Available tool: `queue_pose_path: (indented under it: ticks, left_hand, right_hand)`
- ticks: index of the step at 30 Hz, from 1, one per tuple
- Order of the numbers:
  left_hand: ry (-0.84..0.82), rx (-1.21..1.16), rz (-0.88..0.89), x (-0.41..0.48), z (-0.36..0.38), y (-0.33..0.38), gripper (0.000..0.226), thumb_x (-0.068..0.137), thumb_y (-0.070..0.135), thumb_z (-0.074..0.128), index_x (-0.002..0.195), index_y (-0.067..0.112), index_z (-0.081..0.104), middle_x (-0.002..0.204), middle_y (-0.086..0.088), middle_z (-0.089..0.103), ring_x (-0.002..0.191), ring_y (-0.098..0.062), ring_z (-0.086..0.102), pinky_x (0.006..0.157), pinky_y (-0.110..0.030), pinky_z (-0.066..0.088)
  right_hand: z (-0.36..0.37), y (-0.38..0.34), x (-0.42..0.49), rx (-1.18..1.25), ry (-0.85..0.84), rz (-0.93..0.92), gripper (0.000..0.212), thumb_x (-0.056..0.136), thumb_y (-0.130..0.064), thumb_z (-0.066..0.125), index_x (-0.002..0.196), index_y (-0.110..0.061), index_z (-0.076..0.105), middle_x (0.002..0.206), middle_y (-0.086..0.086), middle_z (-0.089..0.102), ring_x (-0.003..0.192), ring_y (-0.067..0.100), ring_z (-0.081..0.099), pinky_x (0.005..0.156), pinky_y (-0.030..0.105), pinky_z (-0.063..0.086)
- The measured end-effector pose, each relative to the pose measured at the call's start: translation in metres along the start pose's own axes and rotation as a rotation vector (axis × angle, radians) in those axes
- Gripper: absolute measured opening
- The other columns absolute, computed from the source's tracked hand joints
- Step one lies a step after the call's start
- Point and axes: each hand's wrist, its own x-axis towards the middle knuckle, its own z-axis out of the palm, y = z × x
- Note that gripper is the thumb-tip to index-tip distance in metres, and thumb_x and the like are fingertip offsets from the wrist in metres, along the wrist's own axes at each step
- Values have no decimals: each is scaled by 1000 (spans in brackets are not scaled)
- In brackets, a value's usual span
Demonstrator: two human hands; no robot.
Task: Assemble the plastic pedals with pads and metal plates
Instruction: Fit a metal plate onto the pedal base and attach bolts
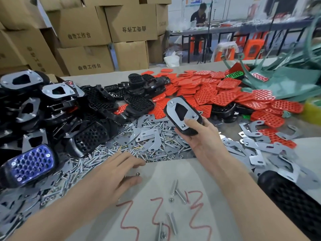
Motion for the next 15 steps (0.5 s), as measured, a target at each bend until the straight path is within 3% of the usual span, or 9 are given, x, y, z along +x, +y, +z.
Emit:
queue_pose_path:
  ticks: [5, 8, 12, 15]
  left_hand:
    - [30, 78, 105, -6, -4, -4, 48, 99, 49, 36, 106, 20, 75, 105, 10, 64, 97, 2, 51, 73, -18, 51]
    - [38, 168, 133, 2, -4, -1, 34, 93, 35, 42, 94, 23, 75, 94, 11, 63, 84, -3, 56, 64, -20, 52]
    - [47, 156, 63, 11, -2, 2, 27, 98, 42, 41, 93, 34, 66, 92, 23, 58, 84, 5, 55, 75, -13, 43]
    - [162, -150, -139, 31, 5, 10, 8, 94, 38, 60, 90, 44, 61, 97, 29, 61, 91, 7, 58, 76, -9, 46]
  right_hand:
    - [-1, 0, 3, -9, 1, -4, 38, 93, 5, 65, 131, 6, 56, 131, 22, 66, 103, 25, 69, 82, 36, 63]
    - [-2, 3, 4, -48, 1, -6, 36, 93, 5, 65, 129, 6, 56, 127, 25, 66, 104, 27, 63, 82, 37, 63]
    - [-5, 5, 6, -95, -15, -28, 35, 93, 4, 66, 127, 4, 58, 125, 20, 69, 108, 32, 68, 84, 38, 62]
    - [-4, 6, 7, -157, -26, -51, 30, 92, 3, 68, 121, 2, 62, 118, 19, 72, 103, 28, 74, 81, 34, 62]
